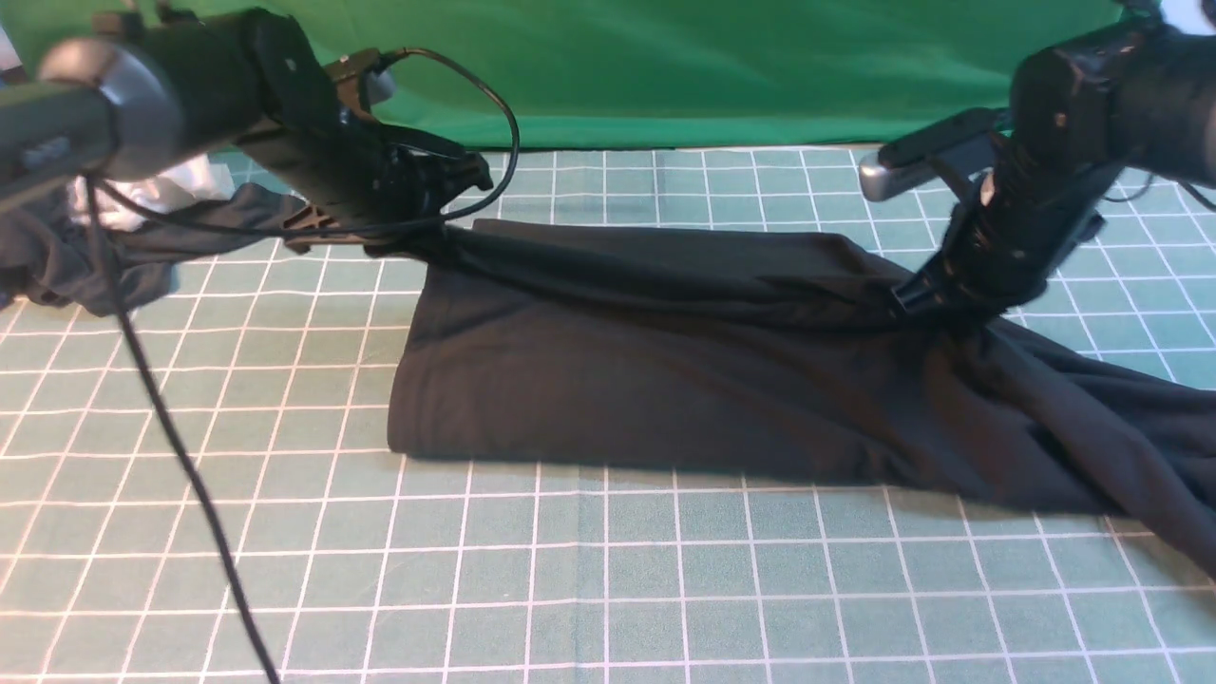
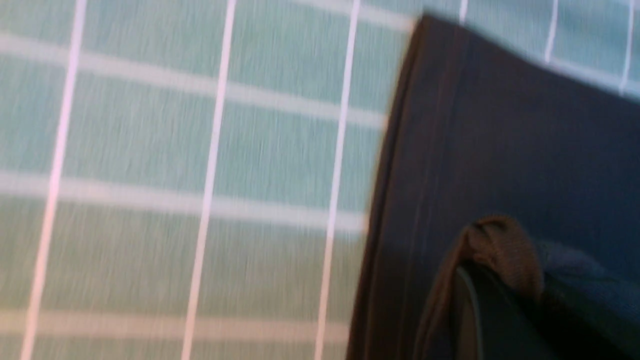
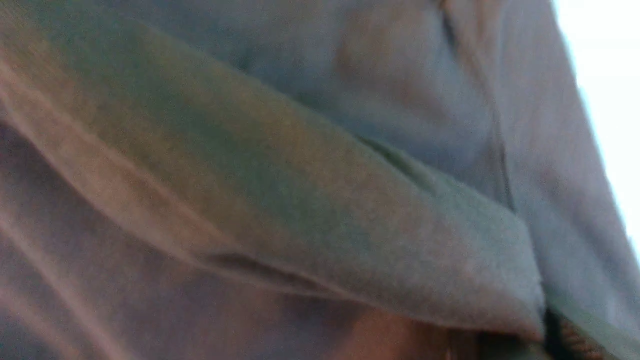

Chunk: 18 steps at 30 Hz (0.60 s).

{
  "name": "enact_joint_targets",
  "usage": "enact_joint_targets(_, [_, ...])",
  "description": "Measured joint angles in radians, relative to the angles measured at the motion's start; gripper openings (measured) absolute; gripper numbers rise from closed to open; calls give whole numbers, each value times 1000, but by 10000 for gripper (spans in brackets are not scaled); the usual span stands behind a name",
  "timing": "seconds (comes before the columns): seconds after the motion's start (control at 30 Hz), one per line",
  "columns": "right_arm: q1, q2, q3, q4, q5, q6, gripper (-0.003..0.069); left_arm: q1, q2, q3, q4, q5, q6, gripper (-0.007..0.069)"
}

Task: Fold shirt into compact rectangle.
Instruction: 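Fold the black garment in half by bringing its near edge over to the far edge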

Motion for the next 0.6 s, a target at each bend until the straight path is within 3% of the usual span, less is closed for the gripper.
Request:
enact_joint_targets(0.27, [-7, 90, -39, -31, -165, -2, 78, 2, 85, -13, 22, -146, 0, 15])
enact_joint_targets(0.4, [-9, 106, -40, -54, -224, -2, 175, 2, 104, -13, 15, -201, 0, 34])
enact_joint_targets(0.43, [-11, 107, -43, -64, -234, -2, 228, 2, 106, -13, 13, -215, 0, 46])
enact_joint_targets(0.53, [-12, 106, -71, -101, -232, -2, 367, 3, 107, -15, 13, -258, -2, 124])
enact_joint_targets(0.6, [-12, 98, -108, -113, -210, 1, 415, 6, 102, -23, 13, -278, -3, 180])
